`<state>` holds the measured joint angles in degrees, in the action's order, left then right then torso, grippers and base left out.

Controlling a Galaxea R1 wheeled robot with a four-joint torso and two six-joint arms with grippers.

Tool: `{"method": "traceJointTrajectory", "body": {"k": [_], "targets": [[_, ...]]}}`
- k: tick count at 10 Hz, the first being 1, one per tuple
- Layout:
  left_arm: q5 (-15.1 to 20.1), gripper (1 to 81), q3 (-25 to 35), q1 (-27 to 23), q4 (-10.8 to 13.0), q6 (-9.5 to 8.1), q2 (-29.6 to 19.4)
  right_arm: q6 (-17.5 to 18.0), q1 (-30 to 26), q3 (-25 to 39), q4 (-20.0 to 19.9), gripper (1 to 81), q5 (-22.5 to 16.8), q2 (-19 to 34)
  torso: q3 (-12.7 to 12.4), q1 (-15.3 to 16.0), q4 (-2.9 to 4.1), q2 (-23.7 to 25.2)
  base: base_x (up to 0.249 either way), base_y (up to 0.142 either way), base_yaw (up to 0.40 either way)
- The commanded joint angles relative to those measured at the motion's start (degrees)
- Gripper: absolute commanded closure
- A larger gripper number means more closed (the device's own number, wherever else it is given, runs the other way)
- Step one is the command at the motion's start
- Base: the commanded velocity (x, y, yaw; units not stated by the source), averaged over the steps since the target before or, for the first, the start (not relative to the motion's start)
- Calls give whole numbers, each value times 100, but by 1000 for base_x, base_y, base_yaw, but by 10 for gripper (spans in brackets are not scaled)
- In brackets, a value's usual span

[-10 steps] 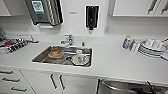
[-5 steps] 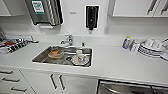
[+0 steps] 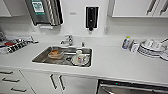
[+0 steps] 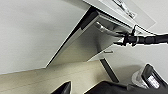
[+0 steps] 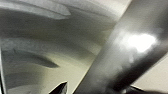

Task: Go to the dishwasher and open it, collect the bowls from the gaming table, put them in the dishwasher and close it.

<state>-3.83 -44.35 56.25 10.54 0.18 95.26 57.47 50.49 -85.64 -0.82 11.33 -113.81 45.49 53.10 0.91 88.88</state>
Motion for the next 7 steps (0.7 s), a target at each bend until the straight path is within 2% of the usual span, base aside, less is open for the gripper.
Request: {"method": "traceJointTrajectory", "body": {"k": [1, 7], "targets": [[163, 10, 146, -364, 62, 26, -243, -236, 168, -102, 108, 10, -2433, 5, 0, 0, 0, 0, 0, 0, 0], [207, 10, 137, -364, 35, 26, -182, -236, 194, -171, 108, 10, -2442, -179, -2, -4, -2, 5, -80, 0, 0]]}}
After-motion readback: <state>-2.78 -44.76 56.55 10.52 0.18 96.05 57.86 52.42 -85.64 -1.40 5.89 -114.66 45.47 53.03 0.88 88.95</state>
